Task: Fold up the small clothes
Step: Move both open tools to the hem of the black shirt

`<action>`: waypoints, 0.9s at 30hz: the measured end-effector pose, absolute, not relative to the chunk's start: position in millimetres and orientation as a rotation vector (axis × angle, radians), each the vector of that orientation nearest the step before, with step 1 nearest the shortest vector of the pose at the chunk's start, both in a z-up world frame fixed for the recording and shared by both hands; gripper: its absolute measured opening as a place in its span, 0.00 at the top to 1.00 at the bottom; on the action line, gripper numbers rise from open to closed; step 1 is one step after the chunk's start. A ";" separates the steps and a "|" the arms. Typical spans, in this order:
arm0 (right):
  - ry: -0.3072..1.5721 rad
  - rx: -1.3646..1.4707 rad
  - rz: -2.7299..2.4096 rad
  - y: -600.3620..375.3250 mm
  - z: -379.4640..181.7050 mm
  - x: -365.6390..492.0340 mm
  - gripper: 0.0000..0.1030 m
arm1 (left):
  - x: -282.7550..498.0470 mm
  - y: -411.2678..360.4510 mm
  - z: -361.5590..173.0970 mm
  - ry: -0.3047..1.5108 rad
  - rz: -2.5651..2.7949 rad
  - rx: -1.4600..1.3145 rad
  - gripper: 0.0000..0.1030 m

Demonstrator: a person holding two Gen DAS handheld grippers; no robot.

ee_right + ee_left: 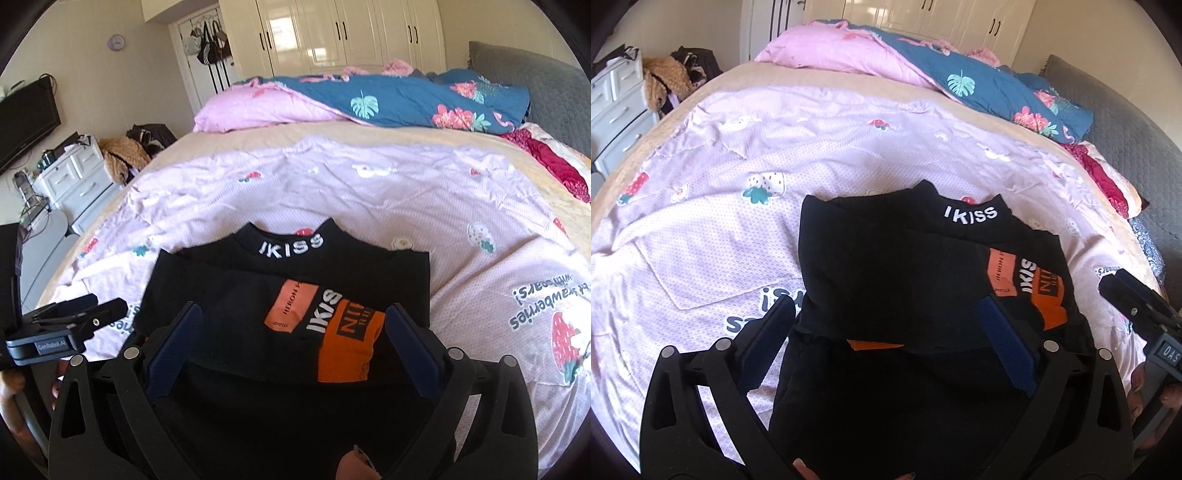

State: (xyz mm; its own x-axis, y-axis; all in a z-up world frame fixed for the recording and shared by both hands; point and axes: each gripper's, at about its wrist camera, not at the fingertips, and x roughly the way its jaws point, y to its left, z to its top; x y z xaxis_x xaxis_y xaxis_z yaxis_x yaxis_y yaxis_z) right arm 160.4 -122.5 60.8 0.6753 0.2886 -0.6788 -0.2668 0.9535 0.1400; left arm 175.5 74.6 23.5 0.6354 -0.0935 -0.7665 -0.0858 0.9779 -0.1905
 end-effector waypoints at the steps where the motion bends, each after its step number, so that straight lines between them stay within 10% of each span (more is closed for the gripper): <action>1: 0.759 0.030 0.315 -122.1 64.2 158.0 0.04 | 173.7 74.4 24.8 0.881 -0.004 -0.217 0.09; 27: 0.702 -0.020 0.282 -148.4 65.2 84.1 0.04 | 108.9 75.8 35.1 0.818 -0.036 -0.235 0.09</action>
State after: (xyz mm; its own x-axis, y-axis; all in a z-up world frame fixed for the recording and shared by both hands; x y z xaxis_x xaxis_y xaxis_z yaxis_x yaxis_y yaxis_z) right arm 84.1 -148.4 65.2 0.7274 0.2494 -0.6393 -0.2629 0.9618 0.0760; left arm 108.9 75.8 35.1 0.6848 -0.1221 -0.7184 -0.0584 0.9735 -0.2211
